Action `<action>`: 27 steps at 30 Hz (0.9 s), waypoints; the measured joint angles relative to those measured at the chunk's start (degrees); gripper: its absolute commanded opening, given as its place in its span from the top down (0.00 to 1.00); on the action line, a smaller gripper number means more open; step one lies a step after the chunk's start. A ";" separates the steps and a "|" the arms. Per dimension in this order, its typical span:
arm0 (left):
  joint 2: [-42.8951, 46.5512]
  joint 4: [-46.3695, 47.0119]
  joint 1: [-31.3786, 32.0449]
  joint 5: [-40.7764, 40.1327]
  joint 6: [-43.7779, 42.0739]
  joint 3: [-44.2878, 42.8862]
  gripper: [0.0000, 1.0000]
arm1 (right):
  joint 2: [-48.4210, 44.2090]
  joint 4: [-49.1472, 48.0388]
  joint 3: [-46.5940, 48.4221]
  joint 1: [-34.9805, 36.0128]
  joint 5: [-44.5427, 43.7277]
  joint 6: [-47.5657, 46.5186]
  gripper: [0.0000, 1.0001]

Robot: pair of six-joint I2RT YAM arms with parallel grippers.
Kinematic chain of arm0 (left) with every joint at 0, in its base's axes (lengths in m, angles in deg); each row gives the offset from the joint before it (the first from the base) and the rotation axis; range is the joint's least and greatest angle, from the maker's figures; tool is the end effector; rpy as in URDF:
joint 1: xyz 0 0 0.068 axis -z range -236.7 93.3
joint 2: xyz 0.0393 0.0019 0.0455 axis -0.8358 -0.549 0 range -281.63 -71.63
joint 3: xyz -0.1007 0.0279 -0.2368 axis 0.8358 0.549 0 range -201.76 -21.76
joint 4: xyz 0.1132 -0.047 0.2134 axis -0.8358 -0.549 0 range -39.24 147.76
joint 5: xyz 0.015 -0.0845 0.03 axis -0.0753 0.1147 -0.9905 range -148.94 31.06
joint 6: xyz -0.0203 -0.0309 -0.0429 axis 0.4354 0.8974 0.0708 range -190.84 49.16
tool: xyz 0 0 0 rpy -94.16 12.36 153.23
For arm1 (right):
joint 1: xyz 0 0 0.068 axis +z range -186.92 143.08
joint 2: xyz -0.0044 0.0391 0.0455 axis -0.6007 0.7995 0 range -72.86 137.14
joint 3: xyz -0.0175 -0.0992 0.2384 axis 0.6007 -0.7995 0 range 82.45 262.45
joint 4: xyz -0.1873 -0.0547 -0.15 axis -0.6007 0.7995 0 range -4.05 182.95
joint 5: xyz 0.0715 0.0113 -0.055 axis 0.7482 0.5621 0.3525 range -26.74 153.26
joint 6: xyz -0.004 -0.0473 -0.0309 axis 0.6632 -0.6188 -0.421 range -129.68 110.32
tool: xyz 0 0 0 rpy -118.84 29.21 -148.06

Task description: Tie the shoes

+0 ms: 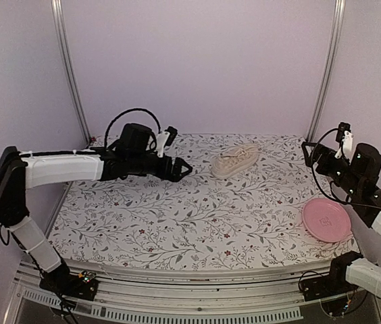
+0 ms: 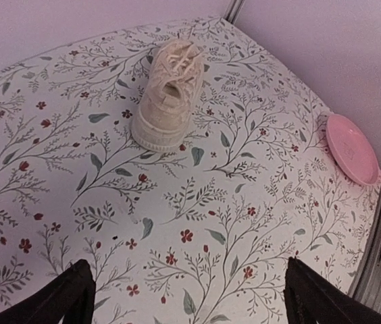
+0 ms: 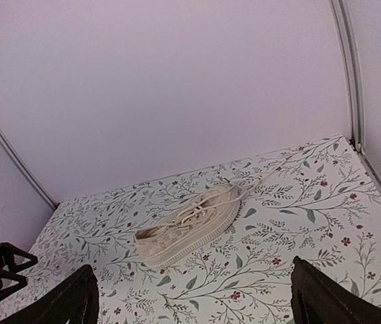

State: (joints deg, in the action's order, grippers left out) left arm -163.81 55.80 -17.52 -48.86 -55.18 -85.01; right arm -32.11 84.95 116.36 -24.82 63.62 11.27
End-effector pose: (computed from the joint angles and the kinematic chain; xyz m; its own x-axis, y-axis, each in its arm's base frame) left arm 0.2712 -0.2300 0.2468 -0.5824 0.1318 -0.8021 0.6036 0.7311 -0.3181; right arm 0.1741 0.0375 0.2971 -0.1701 0.3293 -0.9288 -0.1658 0.9195 0.3564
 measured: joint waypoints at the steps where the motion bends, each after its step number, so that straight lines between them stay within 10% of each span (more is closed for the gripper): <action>1: -3.28 0.46 0.66 0.26 0.15 -2.56 0.03 | 0.83 0.07 0.13 0.00 1.55 0.15 0.01; 20: -55.23 -3.48 3.48 0.07 8.83 -58.47 0.06 | 0.92 -0.44 -0.94 -0.04 19.15 3.48 0.01; 27: -58.47 -3.30 2.82 -0.96 11.69 -62.99 0.70 | 0.66 -0.44 -1.33 -0.04 20.20 3.45 0.01</action>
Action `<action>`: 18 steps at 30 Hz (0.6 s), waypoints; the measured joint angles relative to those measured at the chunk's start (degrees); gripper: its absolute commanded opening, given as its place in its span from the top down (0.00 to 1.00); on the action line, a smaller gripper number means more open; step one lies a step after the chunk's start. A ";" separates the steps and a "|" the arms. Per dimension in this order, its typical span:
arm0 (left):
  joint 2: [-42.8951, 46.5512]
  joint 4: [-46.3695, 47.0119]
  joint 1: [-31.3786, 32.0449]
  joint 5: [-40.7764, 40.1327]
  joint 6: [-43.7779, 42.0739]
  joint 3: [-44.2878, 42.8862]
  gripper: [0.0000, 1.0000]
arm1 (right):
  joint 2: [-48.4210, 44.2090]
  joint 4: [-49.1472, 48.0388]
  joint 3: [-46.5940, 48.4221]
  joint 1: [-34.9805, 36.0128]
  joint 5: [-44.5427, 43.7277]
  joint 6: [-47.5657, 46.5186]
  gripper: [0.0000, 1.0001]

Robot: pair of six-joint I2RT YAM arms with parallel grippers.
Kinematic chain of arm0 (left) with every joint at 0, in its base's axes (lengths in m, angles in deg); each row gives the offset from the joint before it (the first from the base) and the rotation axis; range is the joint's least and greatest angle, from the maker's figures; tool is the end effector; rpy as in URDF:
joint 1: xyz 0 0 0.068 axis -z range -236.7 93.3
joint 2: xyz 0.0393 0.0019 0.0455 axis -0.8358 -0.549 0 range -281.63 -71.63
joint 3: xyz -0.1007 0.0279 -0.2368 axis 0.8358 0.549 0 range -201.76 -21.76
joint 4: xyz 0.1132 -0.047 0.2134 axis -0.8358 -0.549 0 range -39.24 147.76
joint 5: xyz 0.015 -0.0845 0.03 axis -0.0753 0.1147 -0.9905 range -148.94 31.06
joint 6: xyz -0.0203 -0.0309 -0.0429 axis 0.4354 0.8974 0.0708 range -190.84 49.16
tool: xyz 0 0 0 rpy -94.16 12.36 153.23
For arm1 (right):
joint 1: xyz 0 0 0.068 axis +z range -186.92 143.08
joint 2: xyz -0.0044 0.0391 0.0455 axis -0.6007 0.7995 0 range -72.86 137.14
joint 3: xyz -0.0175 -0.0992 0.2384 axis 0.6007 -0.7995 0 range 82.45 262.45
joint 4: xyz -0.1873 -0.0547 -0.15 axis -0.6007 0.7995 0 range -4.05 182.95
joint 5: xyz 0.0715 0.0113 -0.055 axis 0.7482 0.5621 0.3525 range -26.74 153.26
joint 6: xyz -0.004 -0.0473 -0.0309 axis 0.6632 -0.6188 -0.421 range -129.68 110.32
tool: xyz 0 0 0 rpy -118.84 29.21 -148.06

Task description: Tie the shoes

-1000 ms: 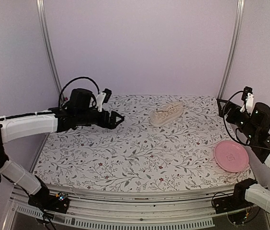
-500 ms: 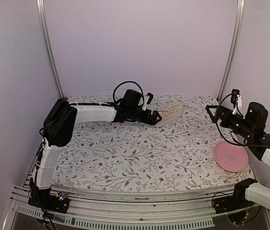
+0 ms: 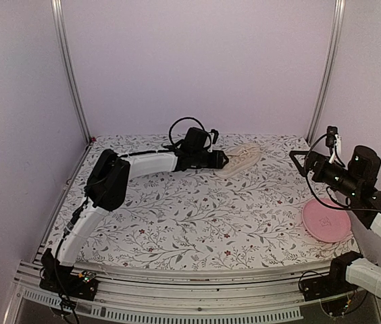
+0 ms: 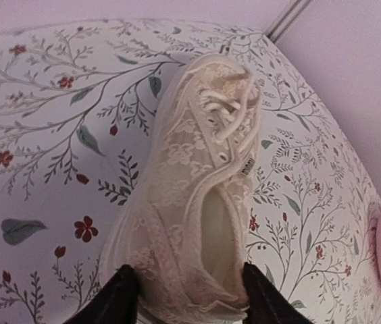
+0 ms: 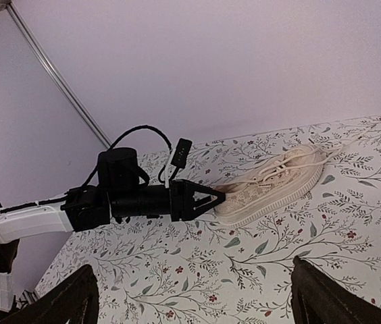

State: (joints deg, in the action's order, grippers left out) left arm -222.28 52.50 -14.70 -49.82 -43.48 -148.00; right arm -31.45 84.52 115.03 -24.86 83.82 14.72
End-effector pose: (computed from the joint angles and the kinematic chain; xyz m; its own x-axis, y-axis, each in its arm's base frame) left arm 0.4184 -0.3852 0.1401 -0.6773 -0.0008 -0.7357 0.5086 0.7221 -0.4690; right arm 0.1713 0.0507 0.2884 -0.3362 0.3238 -0.8844 -0.4362 0.7787 0.4509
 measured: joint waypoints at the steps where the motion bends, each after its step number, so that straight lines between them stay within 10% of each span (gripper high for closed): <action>1: -0.02 0.04 -0.09 -0.52 0.13 0.17 0.81 | 0.00 0.11 -0.07 0.00 0.13 0.02 0.01; 3: 0.02 0.98 -0.09 -1.27 -0.17 0.66 1.00 | -0.07 0.07 -0.17 0.00 0.24 0.02 0.01; 10: 5.40 2.32 0.42 -6.95 -3.34 9.62 1.00 | -1.38 0.63 -0.87 0.00 0.04 0.13 0.01; 18: 32.41 -3.78 1.88 -24.87 -16.83 32.65 1.00 | -2.67 2.45 -1.92 0.00 -1.33 0.24 0.01</action>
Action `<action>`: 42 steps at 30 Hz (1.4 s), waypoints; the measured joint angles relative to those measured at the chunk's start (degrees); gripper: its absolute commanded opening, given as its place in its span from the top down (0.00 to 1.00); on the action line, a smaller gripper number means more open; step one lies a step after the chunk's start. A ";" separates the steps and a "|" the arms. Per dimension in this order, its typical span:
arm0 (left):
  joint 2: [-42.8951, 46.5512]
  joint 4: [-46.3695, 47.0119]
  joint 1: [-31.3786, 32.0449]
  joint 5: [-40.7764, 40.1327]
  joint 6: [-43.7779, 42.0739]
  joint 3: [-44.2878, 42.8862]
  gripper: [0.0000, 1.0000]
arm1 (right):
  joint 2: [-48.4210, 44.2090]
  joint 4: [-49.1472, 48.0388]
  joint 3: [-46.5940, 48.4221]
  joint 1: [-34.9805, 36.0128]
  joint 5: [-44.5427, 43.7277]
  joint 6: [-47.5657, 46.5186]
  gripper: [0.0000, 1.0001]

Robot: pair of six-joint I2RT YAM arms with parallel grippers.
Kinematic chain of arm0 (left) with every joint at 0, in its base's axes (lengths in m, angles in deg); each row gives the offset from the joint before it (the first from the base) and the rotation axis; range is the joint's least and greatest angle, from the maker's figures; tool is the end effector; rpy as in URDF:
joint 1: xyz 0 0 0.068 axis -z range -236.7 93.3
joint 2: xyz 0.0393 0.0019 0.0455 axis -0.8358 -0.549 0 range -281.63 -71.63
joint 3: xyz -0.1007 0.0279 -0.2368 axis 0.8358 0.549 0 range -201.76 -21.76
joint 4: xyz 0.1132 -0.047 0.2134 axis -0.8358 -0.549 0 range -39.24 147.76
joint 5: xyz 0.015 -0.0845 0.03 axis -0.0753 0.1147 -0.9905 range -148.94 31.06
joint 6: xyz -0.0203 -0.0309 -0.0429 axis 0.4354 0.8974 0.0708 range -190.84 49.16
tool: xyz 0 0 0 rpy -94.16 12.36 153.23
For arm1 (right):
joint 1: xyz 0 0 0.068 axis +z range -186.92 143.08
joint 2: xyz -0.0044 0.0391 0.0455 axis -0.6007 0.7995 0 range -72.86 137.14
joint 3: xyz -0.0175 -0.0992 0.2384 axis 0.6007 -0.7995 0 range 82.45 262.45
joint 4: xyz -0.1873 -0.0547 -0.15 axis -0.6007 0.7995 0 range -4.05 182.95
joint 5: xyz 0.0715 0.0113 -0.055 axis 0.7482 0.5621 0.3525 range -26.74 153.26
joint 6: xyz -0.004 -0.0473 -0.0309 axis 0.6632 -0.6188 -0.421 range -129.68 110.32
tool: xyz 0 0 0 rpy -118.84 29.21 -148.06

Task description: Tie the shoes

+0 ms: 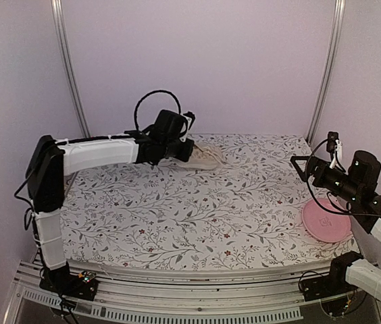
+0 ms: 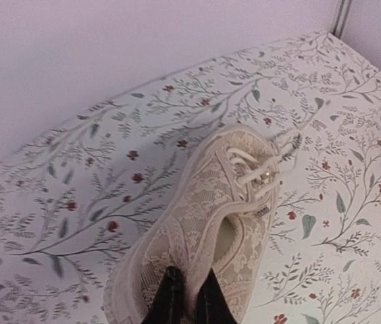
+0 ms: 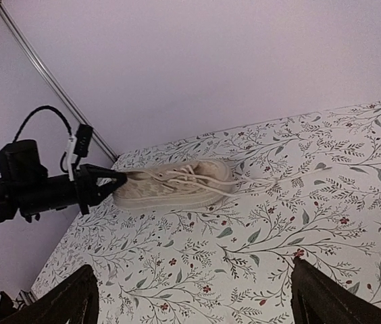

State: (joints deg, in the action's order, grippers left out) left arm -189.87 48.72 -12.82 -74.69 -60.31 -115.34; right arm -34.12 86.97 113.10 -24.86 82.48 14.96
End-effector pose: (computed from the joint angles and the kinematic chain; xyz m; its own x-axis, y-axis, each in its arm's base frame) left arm 0.3419 -0.3139 0.2303 -0.4853 0.2227 -0.8455 0.4227 0.9062 -0.0040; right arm 0.1636 0.0482 0.2792 -0.3555 0.3267 -0.8757 -0.4036 0.7914 0.4591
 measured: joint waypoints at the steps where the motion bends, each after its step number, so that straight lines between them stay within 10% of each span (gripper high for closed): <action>1: 3.89 -1.29 0.02 -3.28 -2.56 1.73 1.00 | 0.02 0.31 0.00 0.00 -0.17 0.00 0.01; 12: 26.08 -10.80 0.11 -34.18 -24.35 7.48 1.00 | 3.23 -0.68 -1.51 0.00 -0.24 1.25 0.01; 23: 17.09 -24.11 6.16 -29.07 -21.11 -8.35 1.00 | 4.50 -2.36 -2.80 0.00 0.85 2.82 0.01; 30: 15.37 -19.91 8.76 -27.36 -12.17 -11.89 1.00 | 4.35 -2.64 -3.04 0.00 0.92 3.23 0.01; 42: 22.58 -12.92 19.17 -29.68 25.03 28.26 1.00 | 8.15 -4.83 -5.99 0.00 5.18 4.17 0.01</action>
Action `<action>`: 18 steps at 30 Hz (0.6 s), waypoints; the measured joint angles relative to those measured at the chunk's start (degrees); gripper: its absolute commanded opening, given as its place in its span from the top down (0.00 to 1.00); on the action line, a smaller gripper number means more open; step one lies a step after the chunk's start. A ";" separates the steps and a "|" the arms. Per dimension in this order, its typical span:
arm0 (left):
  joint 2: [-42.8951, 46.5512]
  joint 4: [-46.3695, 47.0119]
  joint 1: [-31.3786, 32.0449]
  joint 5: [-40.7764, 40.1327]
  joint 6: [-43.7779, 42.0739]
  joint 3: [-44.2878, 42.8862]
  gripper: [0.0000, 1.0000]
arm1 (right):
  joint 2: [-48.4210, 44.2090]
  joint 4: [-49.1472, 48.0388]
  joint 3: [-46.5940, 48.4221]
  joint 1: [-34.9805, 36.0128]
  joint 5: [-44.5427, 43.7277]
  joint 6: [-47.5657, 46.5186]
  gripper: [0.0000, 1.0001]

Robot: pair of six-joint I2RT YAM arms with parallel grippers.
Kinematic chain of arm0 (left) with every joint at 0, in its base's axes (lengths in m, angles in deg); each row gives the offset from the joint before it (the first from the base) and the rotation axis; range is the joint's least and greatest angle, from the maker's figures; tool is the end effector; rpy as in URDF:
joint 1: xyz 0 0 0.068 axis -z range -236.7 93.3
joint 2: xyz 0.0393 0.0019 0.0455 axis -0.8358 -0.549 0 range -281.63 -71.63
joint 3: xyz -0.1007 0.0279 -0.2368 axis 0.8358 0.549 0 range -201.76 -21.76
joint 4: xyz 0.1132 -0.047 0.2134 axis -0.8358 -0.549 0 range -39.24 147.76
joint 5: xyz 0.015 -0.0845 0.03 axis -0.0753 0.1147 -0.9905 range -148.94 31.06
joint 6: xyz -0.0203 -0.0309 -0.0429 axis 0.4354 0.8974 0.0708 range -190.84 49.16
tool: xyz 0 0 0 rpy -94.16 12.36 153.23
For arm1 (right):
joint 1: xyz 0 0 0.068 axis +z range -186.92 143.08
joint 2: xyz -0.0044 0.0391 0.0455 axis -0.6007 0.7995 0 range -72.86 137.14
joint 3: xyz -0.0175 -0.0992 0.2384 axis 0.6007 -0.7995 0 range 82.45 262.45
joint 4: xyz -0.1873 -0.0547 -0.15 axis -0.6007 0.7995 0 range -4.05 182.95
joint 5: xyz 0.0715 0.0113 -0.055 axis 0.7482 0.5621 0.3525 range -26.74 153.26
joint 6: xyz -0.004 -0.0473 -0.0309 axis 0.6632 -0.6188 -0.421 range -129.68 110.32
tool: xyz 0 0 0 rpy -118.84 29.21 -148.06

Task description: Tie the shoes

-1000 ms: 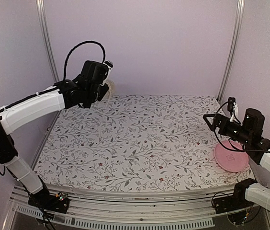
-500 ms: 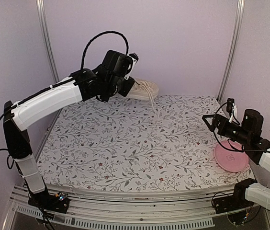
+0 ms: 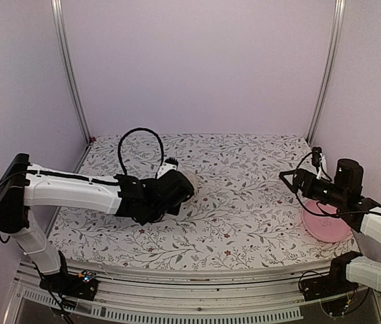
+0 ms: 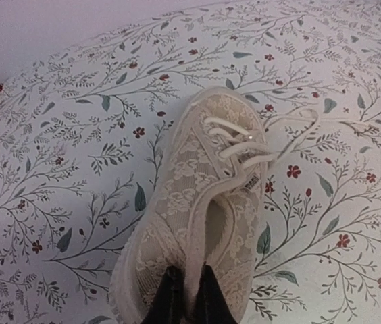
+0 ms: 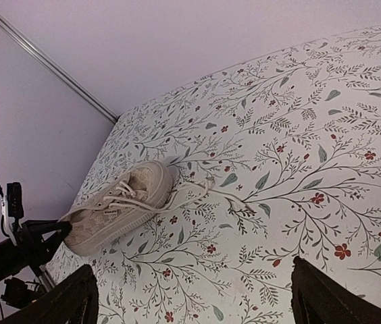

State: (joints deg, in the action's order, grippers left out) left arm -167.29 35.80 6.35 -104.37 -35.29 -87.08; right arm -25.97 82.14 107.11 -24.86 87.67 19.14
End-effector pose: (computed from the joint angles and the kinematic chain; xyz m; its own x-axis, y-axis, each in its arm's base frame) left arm 0.1767 -0.2853 0.2176 -0.5406 0.1631 -0.8253 0.1398 0.9848 0.1030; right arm 0.1806 0.0552 0.2299 -0.5473 0.3320 -0.7683 -0.3536 0.7403 0.5718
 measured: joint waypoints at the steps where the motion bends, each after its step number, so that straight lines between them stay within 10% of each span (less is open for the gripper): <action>1: -0.50 -0.72 1.62 0.02 3.26 0.83 1.00 | 0.57 -0.22 0.00 0.00 0.55 -0.09 0.02; 6: -0.98 -1.88 5.64 1.90 12.72 0.76 0.91 | 4.37 -0.48 0.00 0.17 3.06 -0.68 0.08; 11: -0.13 -1.44 8.72 9.81 17.49 1.77 0.40 | 9.92 -0.48 0.13 2.32 3.72 -0.55 0.14; 18: 7.67 4.70 12.79 20.22 19.41 7.21 0.17 | 21.27 -0.31 6.21 11.74 -1.44 -0.04 0.31</action>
State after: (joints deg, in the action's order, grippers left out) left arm -159.62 40.50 19.13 -84.15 -15.88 -79.87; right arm -4.70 81.83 113.32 -13.13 86.22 19.09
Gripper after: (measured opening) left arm 0.771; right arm 0.749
